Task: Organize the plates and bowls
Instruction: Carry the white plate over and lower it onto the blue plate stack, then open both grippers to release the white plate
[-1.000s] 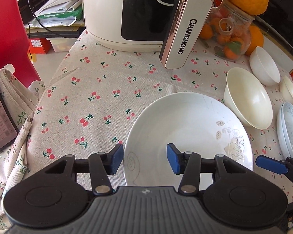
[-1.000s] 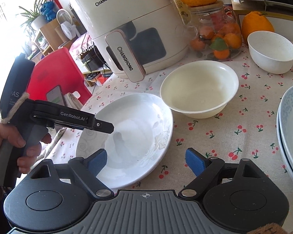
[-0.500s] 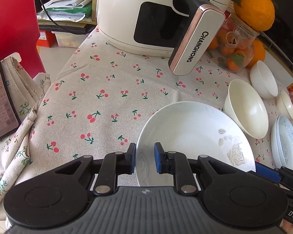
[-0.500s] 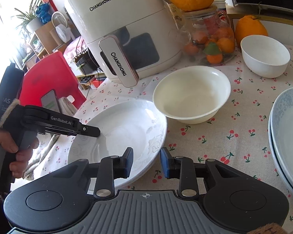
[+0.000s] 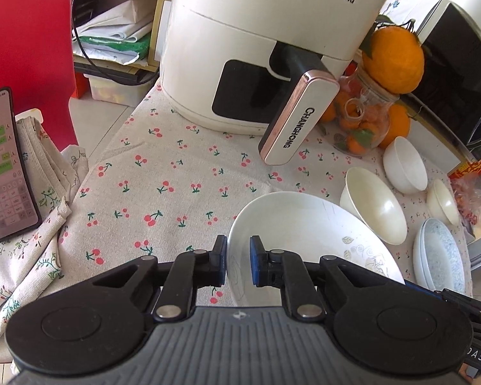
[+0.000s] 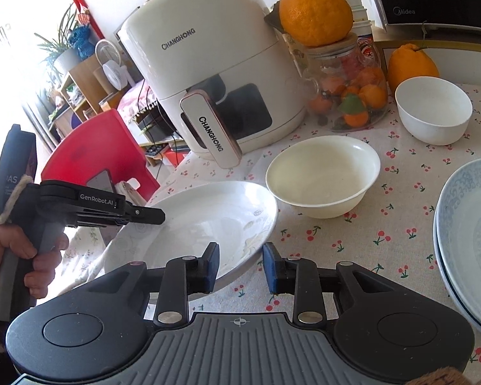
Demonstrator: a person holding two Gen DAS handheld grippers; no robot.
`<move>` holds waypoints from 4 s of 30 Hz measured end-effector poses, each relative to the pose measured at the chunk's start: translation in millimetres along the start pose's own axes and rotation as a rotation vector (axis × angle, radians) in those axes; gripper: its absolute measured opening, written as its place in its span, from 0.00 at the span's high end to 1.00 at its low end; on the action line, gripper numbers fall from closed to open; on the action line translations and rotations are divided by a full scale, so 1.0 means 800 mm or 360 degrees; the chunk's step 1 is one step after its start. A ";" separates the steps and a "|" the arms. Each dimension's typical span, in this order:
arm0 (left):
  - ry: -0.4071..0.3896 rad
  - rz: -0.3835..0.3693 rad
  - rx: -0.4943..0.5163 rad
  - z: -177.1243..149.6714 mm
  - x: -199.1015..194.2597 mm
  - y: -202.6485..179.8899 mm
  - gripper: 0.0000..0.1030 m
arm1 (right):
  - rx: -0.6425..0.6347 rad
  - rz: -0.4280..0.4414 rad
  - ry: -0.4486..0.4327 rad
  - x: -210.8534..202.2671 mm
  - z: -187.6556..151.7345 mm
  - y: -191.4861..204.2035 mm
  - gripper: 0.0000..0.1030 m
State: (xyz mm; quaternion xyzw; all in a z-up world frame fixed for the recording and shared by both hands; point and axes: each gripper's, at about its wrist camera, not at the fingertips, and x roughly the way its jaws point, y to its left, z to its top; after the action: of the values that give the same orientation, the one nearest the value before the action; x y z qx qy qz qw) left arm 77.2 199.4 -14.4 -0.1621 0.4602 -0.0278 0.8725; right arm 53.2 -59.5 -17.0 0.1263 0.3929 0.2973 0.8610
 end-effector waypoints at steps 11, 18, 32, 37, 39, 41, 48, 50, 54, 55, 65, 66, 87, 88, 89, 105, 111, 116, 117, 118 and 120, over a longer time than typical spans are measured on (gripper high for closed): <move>-0.0129 -0.0082 -0.0023 0.011 -0.017 -0.015 0.88 | 0.0064 0.0062 -0.0120 -0.028 0.017 -0.002 0.72; -0.0137 -0.0162 0.0007 0.015 -0.009 -0.043 0.89 | 0.0140 0.0008 -0.0185 -0.044 0.024 -0.027 0.72; -0.0083 -0.0320 0.0130 0.011 0.027 -0.136 0.90 | 0.0420 -0.0123 -0.0333 -0.114 0.022 -0.118 0.73; -0.0071 -0.0361 0.0178 0.006 0.039 -0.165 0.90 | 0.0505 -0.0172 -0.0375 -0.132 0.020 -0.145 0.73; -0.0072 -0.0373 0.0197 0.003 0.043 -0.176 0.90 | 0.0532 -0.0197 -0.0388 -0.140 0.018 -0.156 0.73; -0.0074 -0.0386 0.0215 0.002 0.047 -0.186 0.90 | 0.0546 -0.0219 -0.0399 -0.147 0.017 -0.164 0.73; -0.0064 -0.0432 0.0283 -0.008 0.062 -0.221 0.90 | 0.0600 -0.0303 -0.0412 -0.166 0.007 -0.193 0.73; -0.0061 -0.0443 0.0298 -0.012 0.066 -0.229 0.90 | 0.0613 -0.0326 -0.0413 -0.170 0.004 -0.201 0.73; -0.0064 -0.0445 0.0337 -0.022 0.075 -0.245 0.91 | 0.0645 -0.0368 -0.0412 -0.176 -0.001 -0.214 0.73; -0.0063 -0.0443 0.0342 -0.024 0.077 -0.249 0.91 | 0.0651 -0.0377 -0.0412 -0.177 -0.002 -0.217 0.74; -0.0073 -0.0361 0.0459 -0.044 0.099 -0.276 0.91 | 0.0630 -0.0541 -0.0395 -0.180 -0.008 -0.230 0.78; -0.0082 -0.0348 0.0480 -0.047 0.100 -0.278 0.92 | 0.0624 -0.0561 -0.0389 -0.179 -0.008 -0.230 0.78; -0.0215 -0.0134 0.0754 -0.083 0.116 -0.314 0.91 | 0.0398 -0.0895 -0.0272 -0.150 -0.011 -0.221 0.79; -0.0216 -0.0114 0.0769 -0.085 0.118 -0.315 0.91 | 0.0388 -0.0903 -0.0268 -0.149 -0.012 -0.220 0.79; -0.0215 -0.0103 0.0775 -0.086 0.119 -0.315 0.91 | 0.0375 -0.0913 -0.0264 -0.147 -0.012 -0.219 0.79; -0.0238 -0.0097 0.0868 -0.090 0.123 -0.321 0.83 | 0.0200 -0.1069 -0.0210 -0.131 -0.011 -0.205 0.75; -0.0225 -0.0125 0.0838 -0.084 0.119 -0.319 0.72 | 0.0251 -0.1000 -0.0223 -0.137 -0.006 -0.207 0.62; -0.0197 -0.0142 0.0771 -0.078 0.118 -0.313 0.57 | 0.0250 -0.0971 -0.0245 -0.139 -0.002 -0.202 0.48; -0.0186 -0.0151 0.0757 -0.077 0.118 -0.312 0.55 | 0.0255 -0.0964 -0.0248 -0.139 -0.001 -0.202 0.48; -0.0169 -0.0162 0.0746 -0.074 0.118 -0.312 0.51 | 0.0259 -0.0958 -0.0251 -0.139 0.001 -0.202 0.46; -0.0155 -0.0178 0.0734 -0.068 0.115 -0.312 0.43 | 0.0266 -0.0944 -0.0257 -0.139 0.005 -0.201 0.42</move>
State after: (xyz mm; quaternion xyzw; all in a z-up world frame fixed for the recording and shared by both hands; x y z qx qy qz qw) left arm 110.9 -69.0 -38.7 0.0151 0.3894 -0.1725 0.9047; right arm 65.3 -254.9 -20.0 0.0997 0.3659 -0.0109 0.9252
